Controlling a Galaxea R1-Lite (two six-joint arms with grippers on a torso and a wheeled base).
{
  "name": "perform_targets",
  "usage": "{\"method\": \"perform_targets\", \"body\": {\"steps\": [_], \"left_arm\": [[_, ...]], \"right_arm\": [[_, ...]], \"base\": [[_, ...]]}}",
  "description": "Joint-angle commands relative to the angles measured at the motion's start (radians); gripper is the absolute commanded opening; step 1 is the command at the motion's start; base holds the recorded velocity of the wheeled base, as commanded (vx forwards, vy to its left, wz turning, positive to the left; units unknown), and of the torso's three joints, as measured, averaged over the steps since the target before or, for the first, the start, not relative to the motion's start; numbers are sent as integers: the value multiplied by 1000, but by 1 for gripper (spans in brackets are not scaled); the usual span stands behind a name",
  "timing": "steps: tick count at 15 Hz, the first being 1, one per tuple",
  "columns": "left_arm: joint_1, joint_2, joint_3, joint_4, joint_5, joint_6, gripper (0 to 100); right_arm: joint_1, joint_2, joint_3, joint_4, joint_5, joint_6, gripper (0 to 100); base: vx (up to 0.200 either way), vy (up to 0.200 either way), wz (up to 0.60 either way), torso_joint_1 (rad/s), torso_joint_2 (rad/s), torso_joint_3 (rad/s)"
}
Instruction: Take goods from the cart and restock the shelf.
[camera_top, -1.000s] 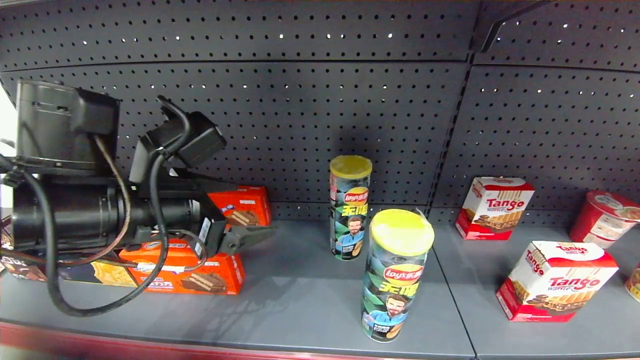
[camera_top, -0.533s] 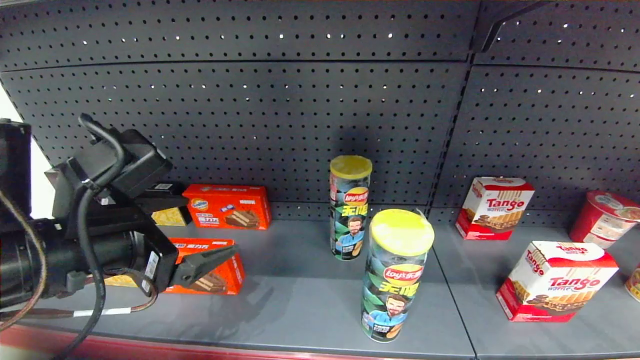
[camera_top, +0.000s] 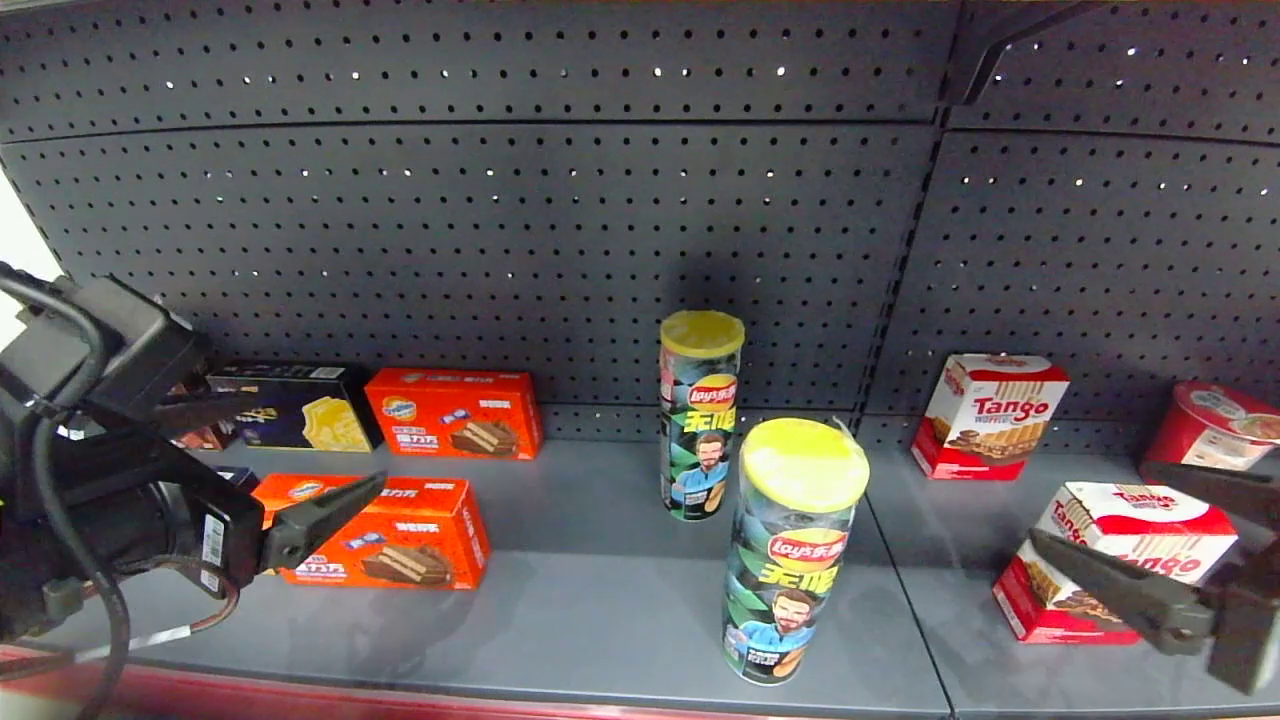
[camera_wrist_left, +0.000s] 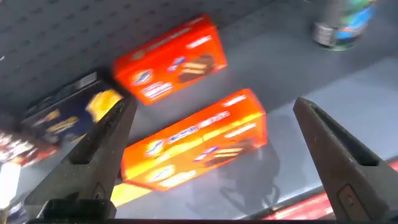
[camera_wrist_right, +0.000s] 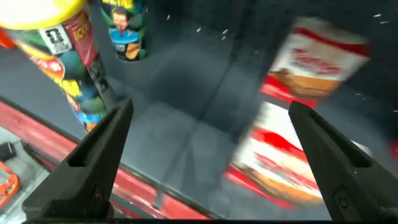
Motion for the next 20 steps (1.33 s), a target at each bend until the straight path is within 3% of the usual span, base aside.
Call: {"method": "perform_targets", "body": {"steps": [1, 3, 9, 20], "left_arm": [[33, -4, 5, -4, -1, -3, 100], [36, 1, -4, -6, 0, -22, 100], [30, 16, 5, -24, 3, -20, 100], [37, 52, 17, -27, 3, -19, 100]], "right_arm": [[64, 134, 29, -24, -31, 15, 100], [60, 153, 37, -20, -34, 15, 100], [66, 312, -3, -81, -107, 87, 100], [60, 443, -32, -76, -155, 104, 100]], "base": [[0, 0, 0, 0, 0, 0], [0, 0, 0, 0, 0, 0], [0, 0, 0, 0, 0, 0], [0, 0, 0, 0, 0, 0]]}}
